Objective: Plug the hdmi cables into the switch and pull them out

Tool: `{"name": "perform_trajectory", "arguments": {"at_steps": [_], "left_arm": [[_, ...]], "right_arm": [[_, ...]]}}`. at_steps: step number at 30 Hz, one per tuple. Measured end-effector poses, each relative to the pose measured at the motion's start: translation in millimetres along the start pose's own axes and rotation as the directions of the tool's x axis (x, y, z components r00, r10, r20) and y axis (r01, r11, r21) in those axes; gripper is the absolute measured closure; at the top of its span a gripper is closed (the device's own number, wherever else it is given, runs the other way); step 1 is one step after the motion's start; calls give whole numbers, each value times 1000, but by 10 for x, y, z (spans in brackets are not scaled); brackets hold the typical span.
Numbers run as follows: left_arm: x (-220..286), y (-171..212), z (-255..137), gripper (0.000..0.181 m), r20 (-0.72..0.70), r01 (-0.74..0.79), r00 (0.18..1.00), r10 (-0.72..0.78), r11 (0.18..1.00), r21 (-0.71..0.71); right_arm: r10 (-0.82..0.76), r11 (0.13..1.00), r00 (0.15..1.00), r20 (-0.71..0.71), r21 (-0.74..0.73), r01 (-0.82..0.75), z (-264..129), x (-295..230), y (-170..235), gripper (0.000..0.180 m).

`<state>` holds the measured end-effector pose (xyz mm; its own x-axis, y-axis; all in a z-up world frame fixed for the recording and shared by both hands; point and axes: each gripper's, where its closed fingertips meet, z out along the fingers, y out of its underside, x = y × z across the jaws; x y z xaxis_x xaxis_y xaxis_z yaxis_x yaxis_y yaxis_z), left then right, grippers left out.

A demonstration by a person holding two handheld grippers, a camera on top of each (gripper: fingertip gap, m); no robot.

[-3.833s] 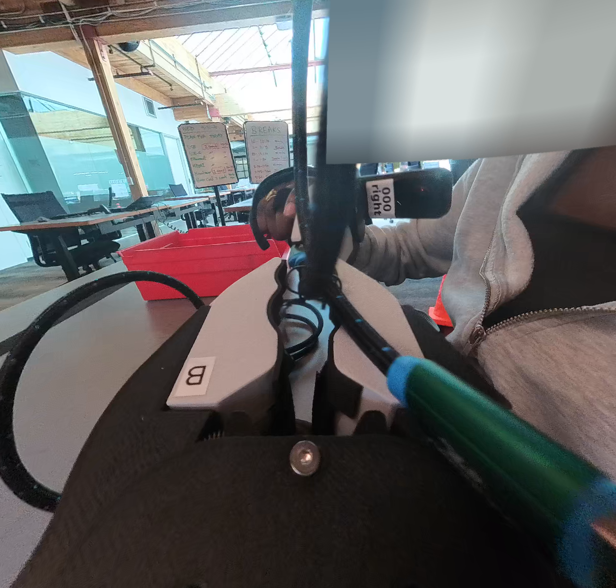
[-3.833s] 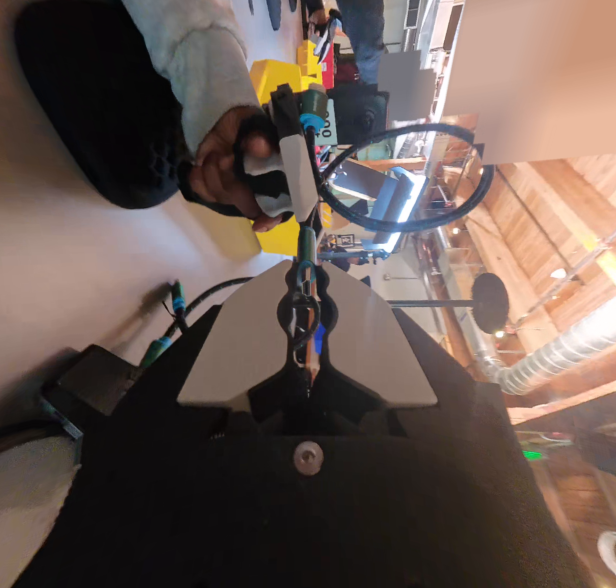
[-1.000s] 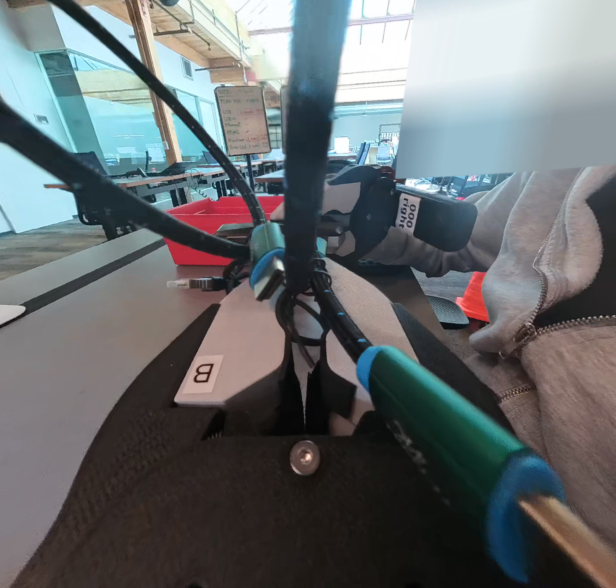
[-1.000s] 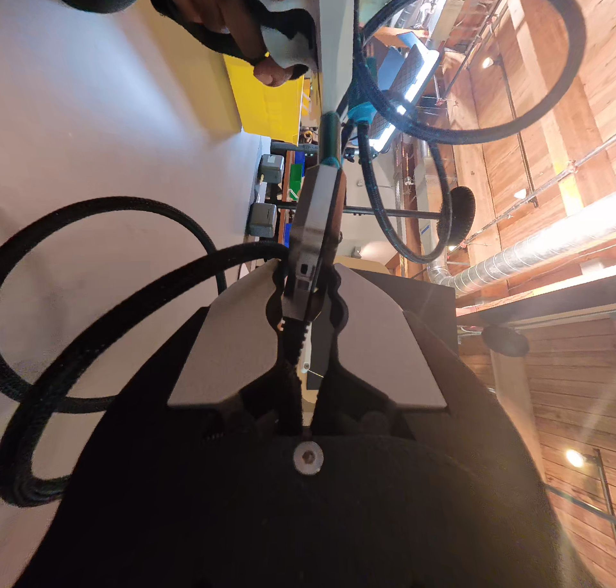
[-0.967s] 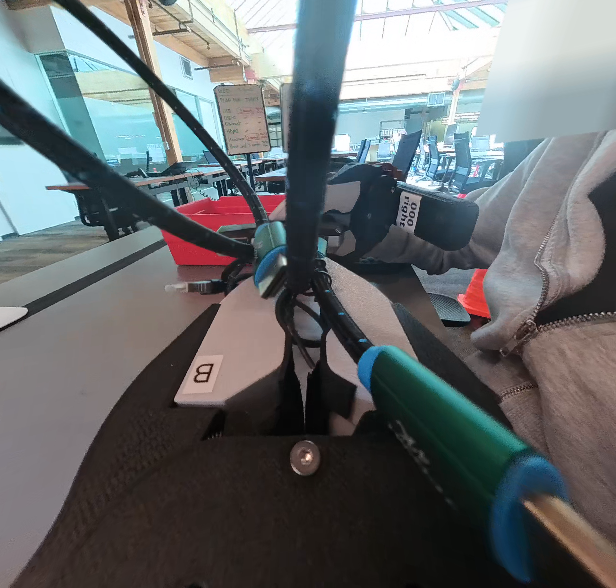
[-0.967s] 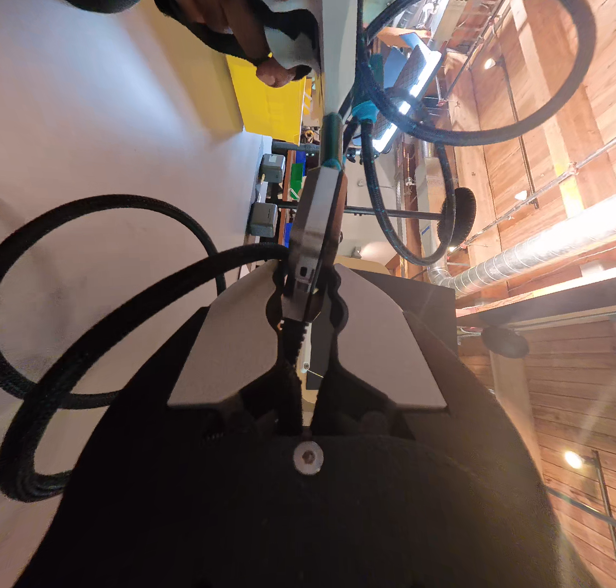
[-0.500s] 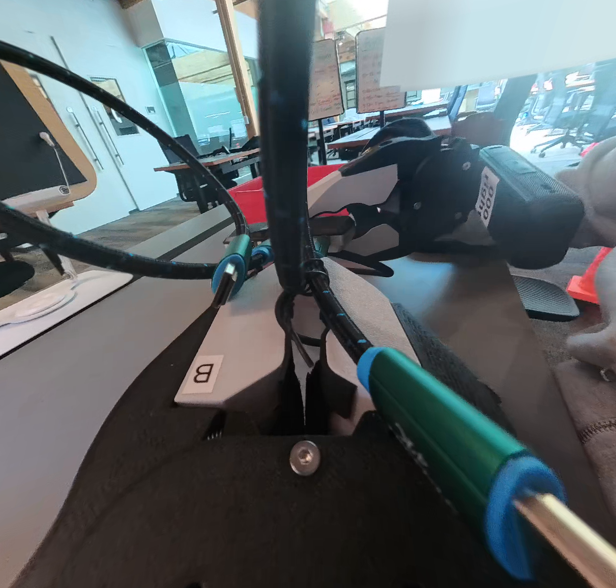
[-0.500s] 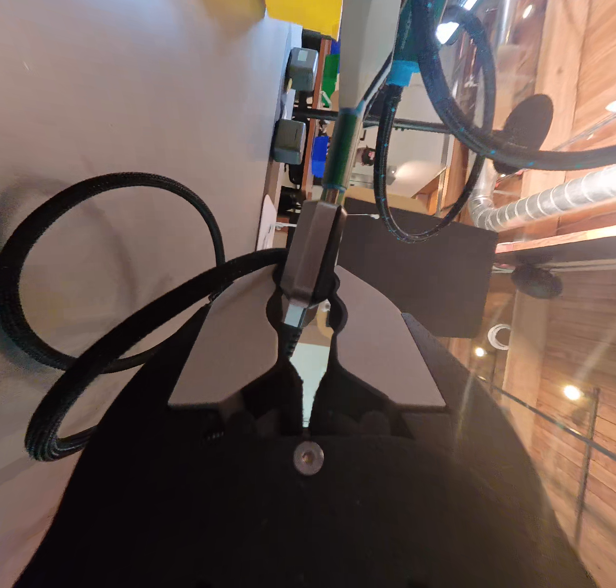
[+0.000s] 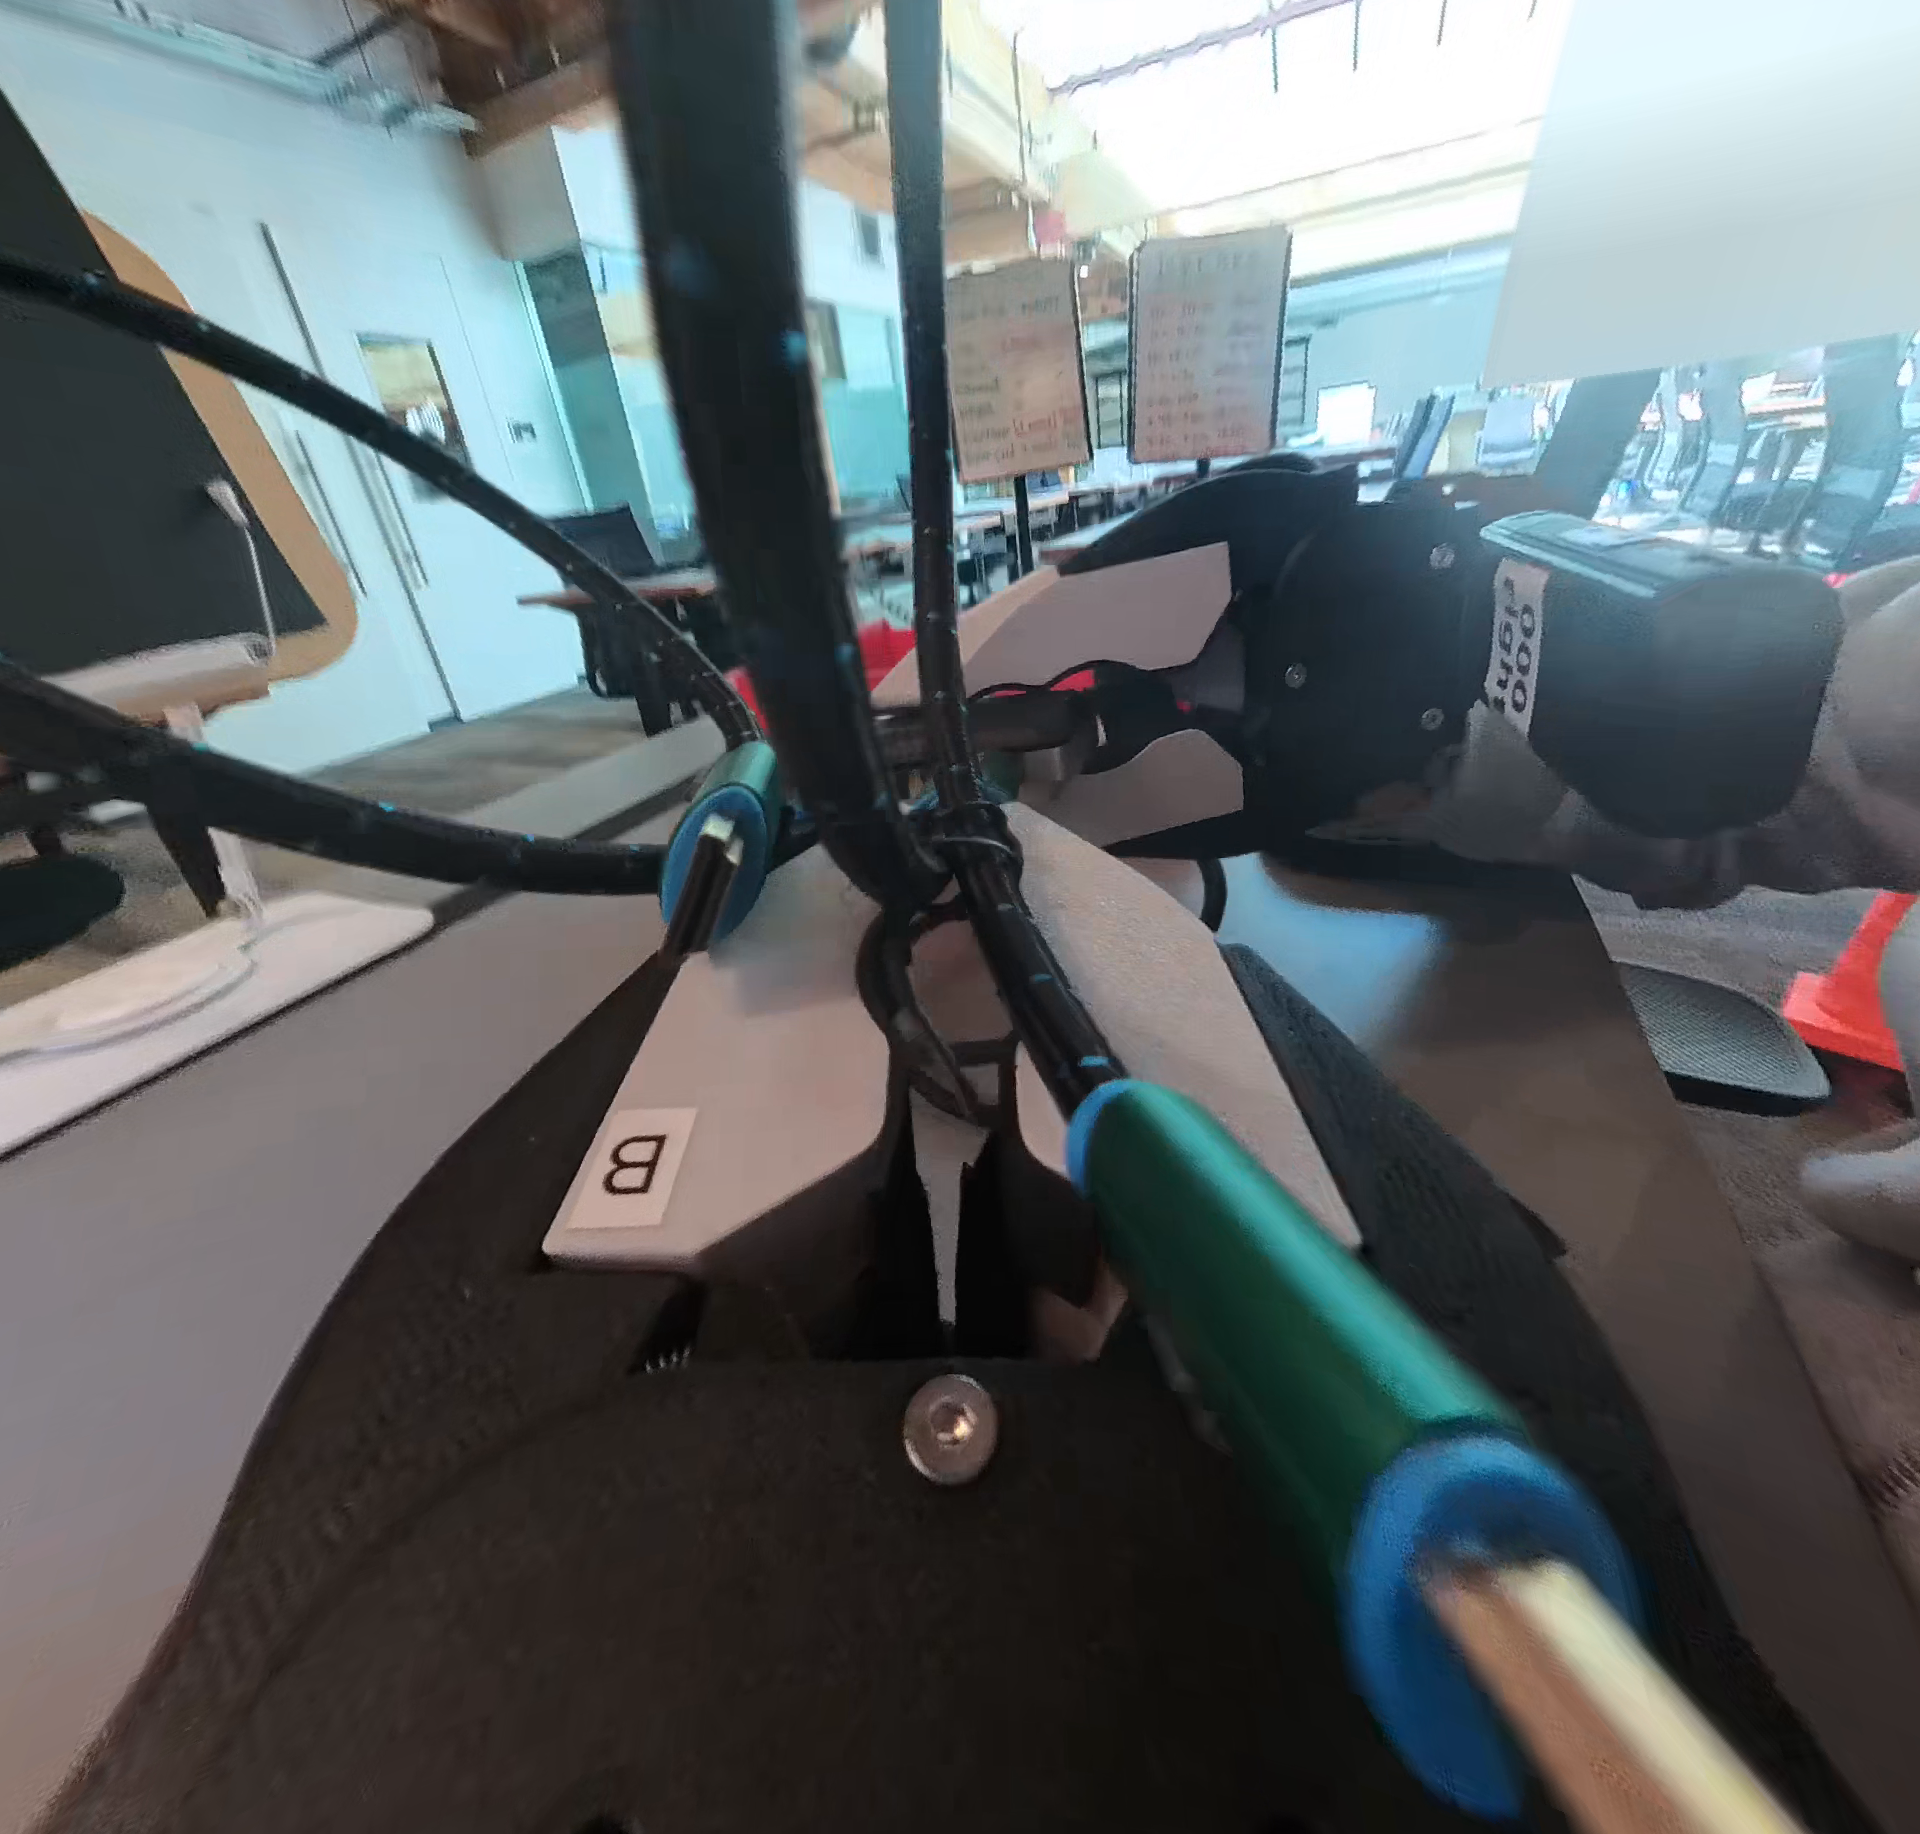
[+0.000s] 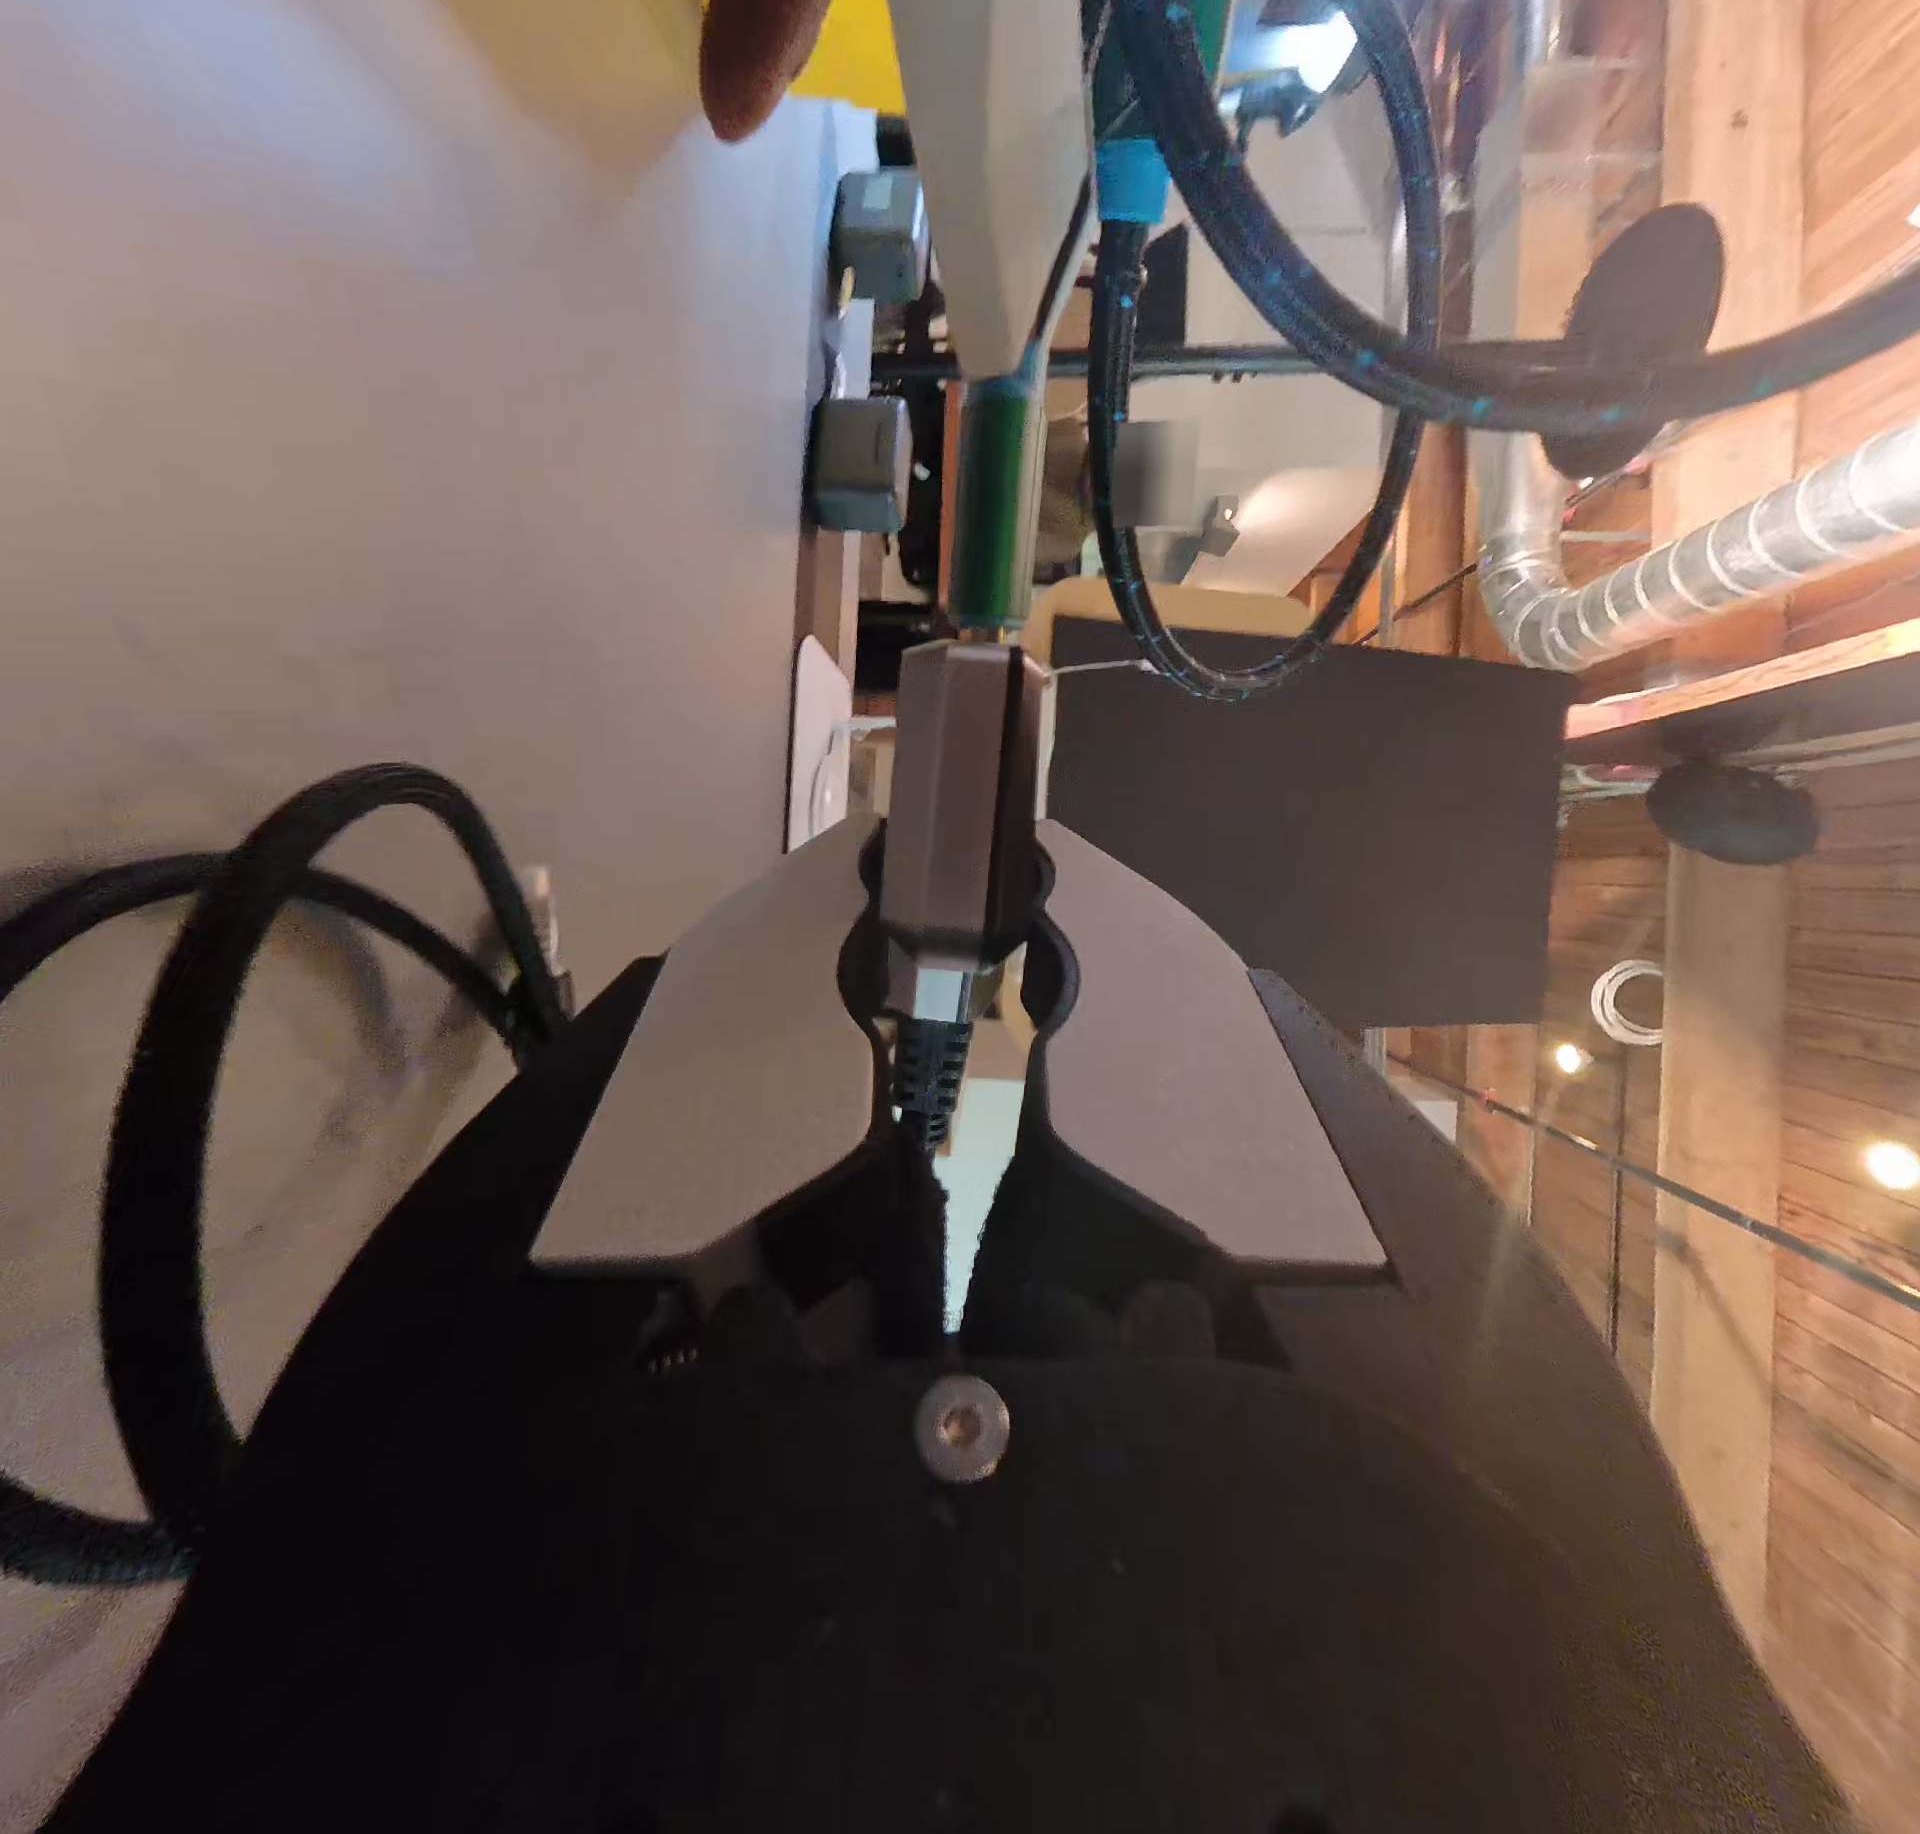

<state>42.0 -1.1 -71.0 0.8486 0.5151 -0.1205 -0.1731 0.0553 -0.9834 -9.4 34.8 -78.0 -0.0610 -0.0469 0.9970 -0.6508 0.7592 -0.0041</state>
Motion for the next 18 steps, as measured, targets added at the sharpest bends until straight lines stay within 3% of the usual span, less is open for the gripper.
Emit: {"name": "perform_trajectory", "arguments": {"at_steps": [1,4,9,14,18], "left_arm": [[7,-45,-7,164,-6,-24,1000,24,999,24],[-36,-164,-80,137,46,-85,996,81,991,101],[-301,-480,-376,134,223,-141,972,74,942,304],[-356,-471,-405,134,269,-188,957,111,942,279],[-320,-383,-333,134,261,-220,952,160,950,221]], "right_arm": [[5,1000,1000,-13,16,-5,-1,63,-4,158],[20,1000,998,-67,25,-19,-3,352,98,158],[36,999,974,-224,-10,-39,3,1223,442,158],[143,981,867,-478,-51,-189,-203,2202,1031,158],[156,950,758,-633,-115,-291,-626,2508,1601,158]]}}
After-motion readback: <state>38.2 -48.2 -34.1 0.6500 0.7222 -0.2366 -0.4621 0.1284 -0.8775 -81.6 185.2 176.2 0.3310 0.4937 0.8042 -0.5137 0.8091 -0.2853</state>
